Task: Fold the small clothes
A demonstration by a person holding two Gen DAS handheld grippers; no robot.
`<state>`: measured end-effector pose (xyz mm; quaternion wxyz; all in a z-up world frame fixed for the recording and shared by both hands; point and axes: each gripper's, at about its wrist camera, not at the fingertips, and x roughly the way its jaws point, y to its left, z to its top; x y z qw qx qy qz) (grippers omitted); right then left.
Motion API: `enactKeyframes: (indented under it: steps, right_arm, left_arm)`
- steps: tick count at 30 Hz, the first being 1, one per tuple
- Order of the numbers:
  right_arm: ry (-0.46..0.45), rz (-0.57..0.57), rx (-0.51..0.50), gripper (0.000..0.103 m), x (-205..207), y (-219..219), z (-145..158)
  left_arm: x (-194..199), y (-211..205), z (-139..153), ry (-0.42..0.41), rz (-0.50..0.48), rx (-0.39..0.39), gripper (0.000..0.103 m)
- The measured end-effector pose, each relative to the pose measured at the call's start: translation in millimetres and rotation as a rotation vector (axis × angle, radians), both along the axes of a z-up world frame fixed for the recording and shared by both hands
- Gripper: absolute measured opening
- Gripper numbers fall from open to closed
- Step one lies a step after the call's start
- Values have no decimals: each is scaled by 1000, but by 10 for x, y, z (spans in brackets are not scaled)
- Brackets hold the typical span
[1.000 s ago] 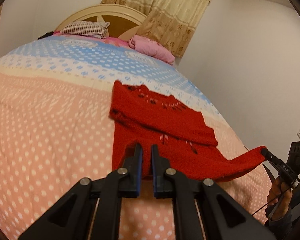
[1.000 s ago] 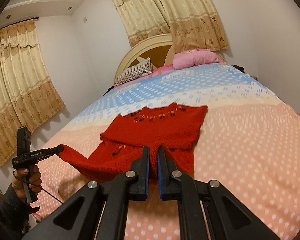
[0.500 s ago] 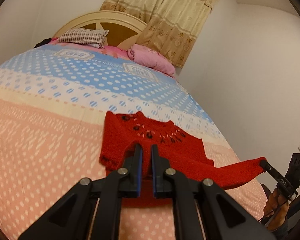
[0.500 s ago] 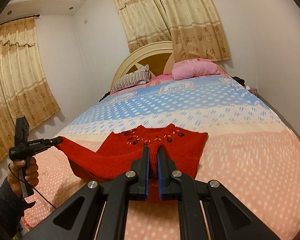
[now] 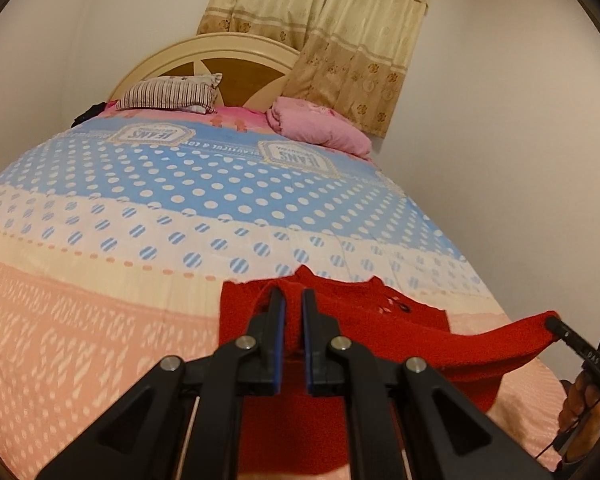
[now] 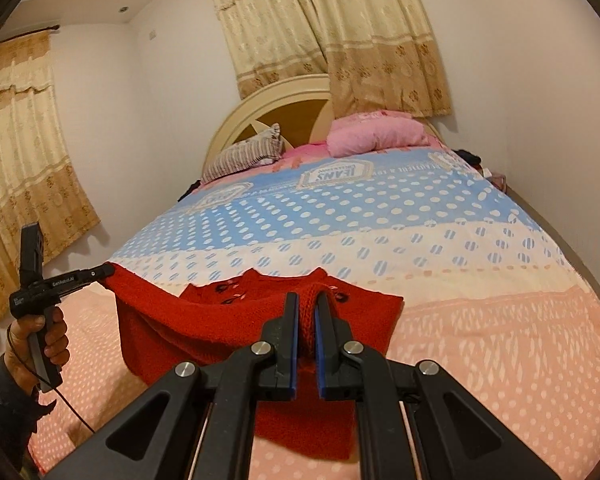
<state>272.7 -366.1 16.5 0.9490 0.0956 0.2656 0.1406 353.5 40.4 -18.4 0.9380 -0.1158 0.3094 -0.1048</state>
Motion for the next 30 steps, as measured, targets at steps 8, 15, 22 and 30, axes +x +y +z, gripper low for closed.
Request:
enactKeyframes:
  steps: [8,15,22,30]
  right_arm:
    - [73,-45,-31,6,706,-57,-200]
    - [190,-78,-78,6,1279,-47,-728]
    - [280,-78,-89,7,1767,-34,-1107]
    - [251,-8,-161,48,1361,153,-1042]
  left_arm:
    - [578,-273,-313,61,-4,162,8]
    - [1035,-385,-810,159,30,238,8]
    - [1199,-252,-1157,254,110,191,24]
    - [608,-183,-870,122,83,290,65]
